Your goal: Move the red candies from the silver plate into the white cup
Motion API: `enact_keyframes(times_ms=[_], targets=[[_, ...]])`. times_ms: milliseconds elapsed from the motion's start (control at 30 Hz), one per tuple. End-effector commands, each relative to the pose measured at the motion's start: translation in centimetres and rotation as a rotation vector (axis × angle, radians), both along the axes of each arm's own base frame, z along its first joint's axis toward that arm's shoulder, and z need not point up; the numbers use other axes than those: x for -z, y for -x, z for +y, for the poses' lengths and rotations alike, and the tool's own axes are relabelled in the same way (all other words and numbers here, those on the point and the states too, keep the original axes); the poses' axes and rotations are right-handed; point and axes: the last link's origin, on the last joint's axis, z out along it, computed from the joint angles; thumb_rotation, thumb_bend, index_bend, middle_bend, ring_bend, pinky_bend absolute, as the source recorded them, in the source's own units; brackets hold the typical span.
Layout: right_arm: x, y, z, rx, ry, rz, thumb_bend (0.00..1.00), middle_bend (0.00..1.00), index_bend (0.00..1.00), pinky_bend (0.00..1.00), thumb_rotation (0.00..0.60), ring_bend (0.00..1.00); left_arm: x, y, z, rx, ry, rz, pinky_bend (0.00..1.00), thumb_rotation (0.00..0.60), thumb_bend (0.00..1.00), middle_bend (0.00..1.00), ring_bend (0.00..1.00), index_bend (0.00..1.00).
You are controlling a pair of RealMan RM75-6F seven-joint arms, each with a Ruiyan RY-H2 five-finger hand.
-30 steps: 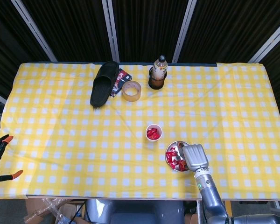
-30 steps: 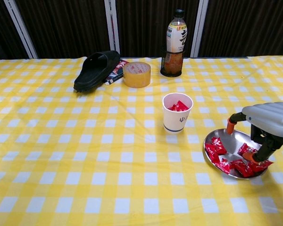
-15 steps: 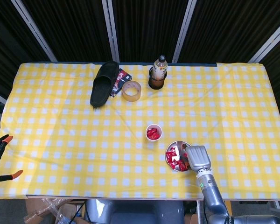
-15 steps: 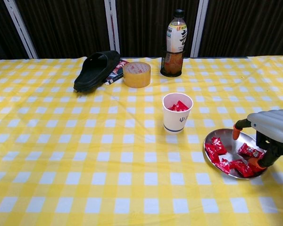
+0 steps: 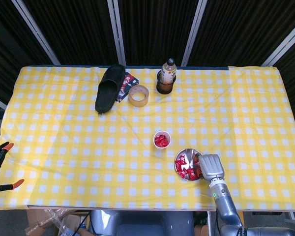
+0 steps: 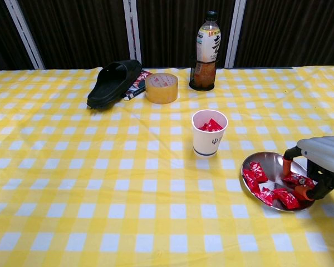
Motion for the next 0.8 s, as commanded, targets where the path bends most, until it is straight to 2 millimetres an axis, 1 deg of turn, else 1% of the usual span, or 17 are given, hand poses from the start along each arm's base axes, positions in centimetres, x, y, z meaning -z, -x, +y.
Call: enact_keyframes(times_ms=[33,267,433,600,800], targets=[[0.1,0.1,0.0,-0.001,0.0,-0.004,0.36,0.99,0.44,0.98,0.6,1.0,0.0,0.0,0.0,0.0,0.0,0.0,0.0,0.6,0.03,0.0,0.0,0.0],[0.2,0.1,0.1,-0.009,-0.003,-0.012,0.37,0.99,0.52,0.98,0.6,1.0,0.0,0.0,0.0,0.001,0.0,0.0,0.0,0.6,0.03,0.0,0.0,0.0],[0.4,0.1,0.2,-0.012,-0.004,-0.017,0.43,0.99,0.56,0.98,0.6,1.0,0.0,0.0,0.0,0.002,0.0,-0.002,0.0,0.6,0.03,0.0,0.0,0.0],[0.4,-0.2,0.3,-0.019,-0.004,-0.027,0.44,0.99,0.57,0.98,0.6,1.0,0.0,0.0,0.0,0.003,-0.001,-0.002,0.0,0.6,0.03,0.0,0.0,0.0],[0.0,-1.0,0.5,-0.047,0.005,-0.041,0.46,0.99,0.58,0.98,0.6,1.0,0.0,0.0,0.0,0.005,0.0,-0.002,0.0,0.6,0.03,0.0,0.0,0.0]])
